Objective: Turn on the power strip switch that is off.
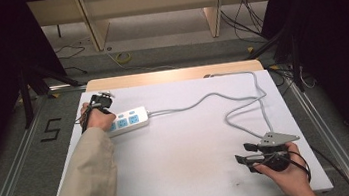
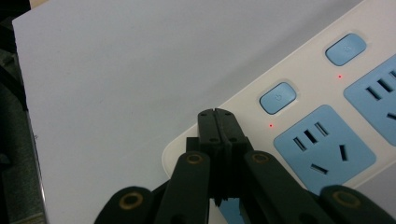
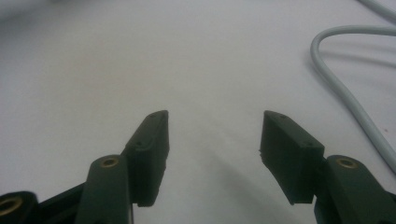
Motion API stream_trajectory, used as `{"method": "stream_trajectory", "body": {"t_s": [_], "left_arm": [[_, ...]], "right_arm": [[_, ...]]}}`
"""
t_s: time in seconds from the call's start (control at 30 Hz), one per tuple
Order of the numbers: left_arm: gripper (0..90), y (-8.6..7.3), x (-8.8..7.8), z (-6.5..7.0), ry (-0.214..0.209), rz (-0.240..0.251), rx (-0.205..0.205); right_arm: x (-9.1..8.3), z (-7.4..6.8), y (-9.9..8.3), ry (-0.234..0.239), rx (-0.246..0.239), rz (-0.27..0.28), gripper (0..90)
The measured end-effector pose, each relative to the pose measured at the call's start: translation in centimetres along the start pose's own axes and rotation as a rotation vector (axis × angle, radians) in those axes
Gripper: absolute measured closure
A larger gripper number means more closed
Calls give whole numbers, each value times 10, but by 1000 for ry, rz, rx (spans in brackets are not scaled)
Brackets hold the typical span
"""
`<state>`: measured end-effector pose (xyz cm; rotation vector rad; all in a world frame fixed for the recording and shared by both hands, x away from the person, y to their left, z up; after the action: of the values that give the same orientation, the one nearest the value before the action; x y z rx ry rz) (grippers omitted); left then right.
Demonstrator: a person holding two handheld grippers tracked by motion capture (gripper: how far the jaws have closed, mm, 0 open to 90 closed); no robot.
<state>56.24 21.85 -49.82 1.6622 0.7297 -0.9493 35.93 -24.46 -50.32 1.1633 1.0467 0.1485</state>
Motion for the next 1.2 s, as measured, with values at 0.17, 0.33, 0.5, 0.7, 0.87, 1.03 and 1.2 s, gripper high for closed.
{"method": "stream_trajectory", "body": {"t_s": [0.17,0.33,0.5,0.7,0.87,1.03,1.2], "left_arm": [[897,0,0,0,4,6,15],[815,-2,-4,-2,-26,35,-11],[734,-1,-17,-6,-56,108,-21],[564,-3,-35,2,-140,184,-15],[417,-8,-45,14,-187,208,-12],[345,-13,-55,25,-226,261,-6],[302,-20,-66,39,-261,312,18]], "right_arm": [[0,0,0,-1,5,-2,431],[0,1,0,0,2,-1,431],[0,0,0,0,4,-5,431],[1,-1,0,-1,6,-7,431],[1,0,0,-1,7,-7,431],[1,-1,0,-1,7,-8,431],[1,0,-1,0,5,-7,431]]}}
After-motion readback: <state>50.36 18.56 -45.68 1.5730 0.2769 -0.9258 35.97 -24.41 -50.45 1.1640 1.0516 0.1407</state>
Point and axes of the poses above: each handheld gripper's, and its own axes: x roughly forward along the jaws, y roughly out of its top, z roughly to its right, the point moved 6 cm from there along x, roughly forward along the jaws, and after that the axes turned 7 degrees about -x, right-handed, at the moved point
